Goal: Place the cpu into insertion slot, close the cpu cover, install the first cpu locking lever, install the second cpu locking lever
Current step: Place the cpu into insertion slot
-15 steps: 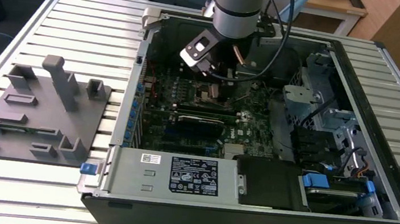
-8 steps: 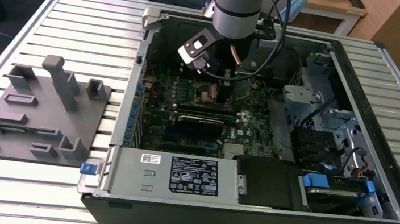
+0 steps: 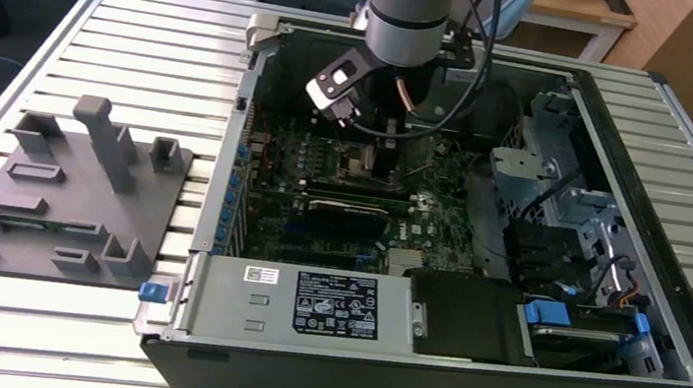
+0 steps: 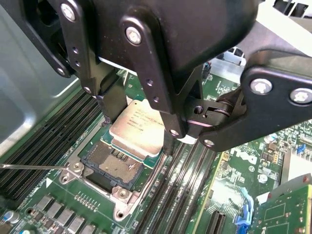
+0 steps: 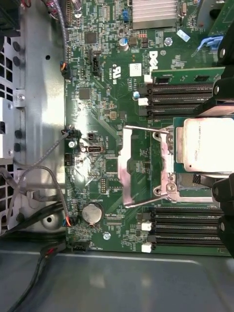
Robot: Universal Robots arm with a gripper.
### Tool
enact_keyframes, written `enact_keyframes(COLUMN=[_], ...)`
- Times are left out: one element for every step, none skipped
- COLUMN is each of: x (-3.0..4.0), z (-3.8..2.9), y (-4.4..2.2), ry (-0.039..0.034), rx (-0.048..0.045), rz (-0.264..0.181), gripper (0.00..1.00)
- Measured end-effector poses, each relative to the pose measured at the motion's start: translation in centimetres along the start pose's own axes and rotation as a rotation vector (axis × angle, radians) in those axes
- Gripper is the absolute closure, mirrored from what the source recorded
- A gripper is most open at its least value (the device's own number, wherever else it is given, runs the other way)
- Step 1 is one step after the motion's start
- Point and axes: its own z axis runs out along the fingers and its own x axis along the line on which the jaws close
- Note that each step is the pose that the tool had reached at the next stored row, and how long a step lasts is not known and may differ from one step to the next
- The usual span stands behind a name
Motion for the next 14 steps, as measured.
enact_keyframes(x=[0.03,0.06,0.11,0.17,0.24,0.3,0.36,0.43,0.49,0.52,0.53,0.54,0.54,0.55], z=[0.02,0.04,0.07,0.1,0.13,0.16,0.2,0.24,0.28,0.32,0.36,0.42,0.49,0.61], y=[-0.07,-0.12,-0.19,-0.26,-0.32,-0.36,-0.4,-0.44,-0.49,-0.53,-0.56,-0.59,-0.62,-0.64], ry=[0.0001,0.0006,0.0017,0.0034,0.0052,0.0074,0.0095,0.0115,0.0134,0.0165,0.0221,0.0288,0.0336,0.0365], rx=[0.0,0.0001,0.0002,0.0003,0.0004,0.0004,0.0004,0.0005,0.0005,0.0006,0.0008,0.0011,0.0012,0.0011], rz=[0.0,0.0,0.0,0.0,0.0,0.001,0.001,0.001,0.001,0.002,0.002,0.003,0.003,0.003], gripper=[0.46,0.46,0.46,0.46,0.46,0.46,0.46,0.46,0.46,0.46,0.46,0.46,0.46,0.46])
